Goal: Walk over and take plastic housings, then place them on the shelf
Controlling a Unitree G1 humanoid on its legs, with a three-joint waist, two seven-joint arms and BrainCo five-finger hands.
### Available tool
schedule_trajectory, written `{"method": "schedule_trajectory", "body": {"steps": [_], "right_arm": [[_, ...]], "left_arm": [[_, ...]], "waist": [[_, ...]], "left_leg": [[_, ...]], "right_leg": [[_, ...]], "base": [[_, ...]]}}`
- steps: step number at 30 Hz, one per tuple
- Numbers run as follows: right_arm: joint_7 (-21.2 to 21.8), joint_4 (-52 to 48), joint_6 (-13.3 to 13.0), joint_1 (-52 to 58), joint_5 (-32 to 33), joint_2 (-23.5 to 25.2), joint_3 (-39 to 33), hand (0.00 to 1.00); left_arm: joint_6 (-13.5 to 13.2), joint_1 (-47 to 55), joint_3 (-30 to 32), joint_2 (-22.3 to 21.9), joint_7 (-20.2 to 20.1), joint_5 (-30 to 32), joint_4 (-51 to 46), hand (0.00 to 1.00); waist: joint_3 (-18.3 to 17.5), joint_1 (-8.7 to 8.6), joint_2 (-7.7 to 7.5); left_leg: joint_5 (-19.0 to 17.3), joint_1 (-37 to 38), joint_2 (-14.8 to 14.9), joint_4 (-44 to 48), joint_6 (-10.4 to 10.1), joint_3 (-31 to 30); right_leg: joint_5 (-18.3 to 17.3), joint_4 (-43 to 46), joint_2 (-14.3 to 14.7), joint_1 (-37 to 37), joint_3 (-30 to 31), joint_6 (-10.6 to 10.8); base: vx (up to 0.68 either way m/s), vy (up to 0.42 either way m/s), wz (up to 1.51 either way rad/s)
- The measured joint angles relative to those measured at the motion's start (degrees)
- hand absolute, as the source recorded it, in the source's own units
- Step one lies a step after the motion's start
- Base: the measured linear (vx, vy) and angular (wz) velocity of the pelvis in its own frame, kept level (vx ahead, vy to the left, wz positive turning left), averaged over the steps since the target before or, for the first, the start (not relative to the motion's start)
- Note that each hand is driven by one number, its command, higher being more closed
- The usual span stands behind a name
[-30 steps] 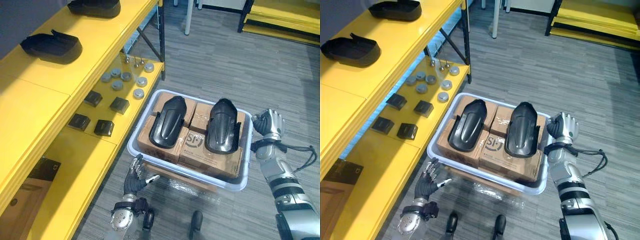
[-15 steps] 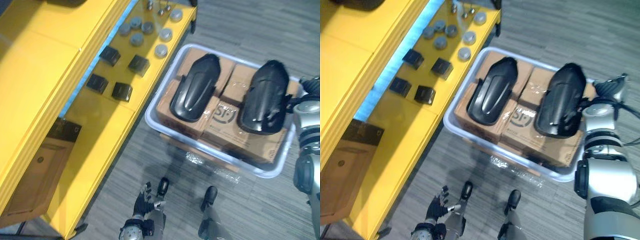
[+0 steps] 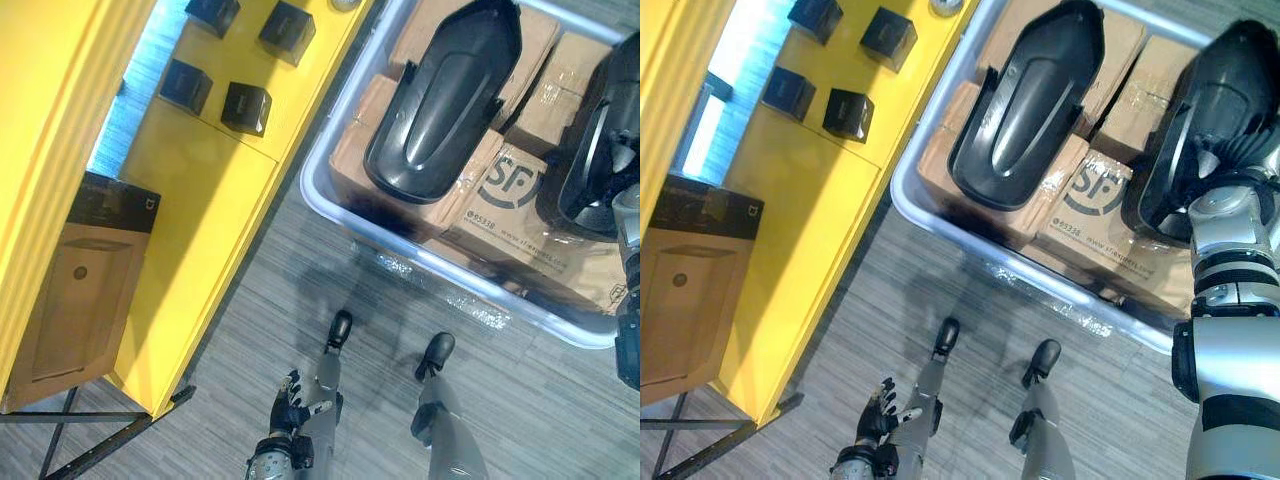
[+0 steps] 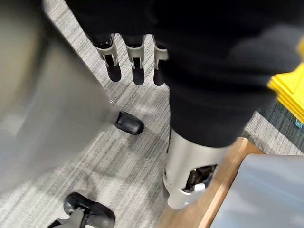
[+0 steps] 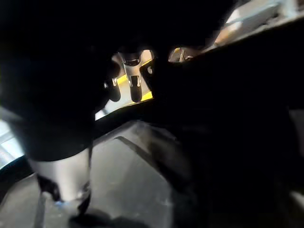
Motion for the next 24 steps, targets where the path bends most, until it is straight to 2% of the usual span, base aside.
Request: {"method": "schedule_trajectory", "body": {"steps": [6, 13, 18, 20, 24], "right_arm": [[-0.9, -1.0, 0.4, -0.7, 0.0, -1.5, 7.0, 1.00], [1.2, -1.0, 0.8, 1.7, 2.0, 0.6, 8.1, 1.00], [2.5, -2.7, 2.3, 6.9, 2.6, 4.5, 4.5, 1.00], [2.6, -3.1, 2.3, 8.5, 2.6, 7.5, -0.3, 1.00], [1.7, -3.4, 2.3, 9.4, 2.5, 9.6, -6.9, 1.00]], "left_arm": [[-0.3, -1.4, 1.2, -1.4, 0.2, -1.1, -1.7, 0.00], [-0.1, -1.5, 3.3, -1.8, 1.1, -2.2, -1.8, 0.00], [-0.1, -1.5, 4.9, -1.9, 1.3, -2.2, -1.9, 0.00], [-0.1, -1.5, 5.3, -1.9, 1.4, -2.2, -1.7, 0.00], [-0.1, -1.5, 5.2, -1.2, 1.5, -2.2, -1.6, 0.00]], "waist": [[0.1, -0.48, -0.42], [-0.4, -1.04, -1.93], [-0.7, -1.48, -2.52], [-0.7, -1.72, -2.54], [-0.7, -1.88, -2.56]], "left_leg": [[0.0, -2.4, 1.5, 0.0, 0.0, 2.9], [0.4, -0.5, 2.0, 0.0, 0.0, 4.0], [0.4, 3.6, 2.1, -0.9, 0.0, 4.4], [0.5, 5.7, 2.3, -1.4, 0.1, 4.7], [0.5, 9.9, 3.0, -2.6, 0.0, 5.2]], "right_leg": [[-1.9, 3.8, -0.4, -3.5, -0.4, -0.6], [-2.8, 5.3, -0.3, -2.6, -0.3, -0.9], [-3.1, 4.7, -0.1, 1.2, -0.2, -0.8], [-3.0, 4.0, 0.1, 3.2, 0.0, -0.7], [-1.7, 0.3, 1.4, 8.1, 0.3, -0.7]], "base": [[0.06, -0.034, 0.03], [0.08, -0.040, -0.03], [0.06, -0.029, -0.01], [0.06, -0.040, -0.07], [0.07, -0.053, -0.10]]}}
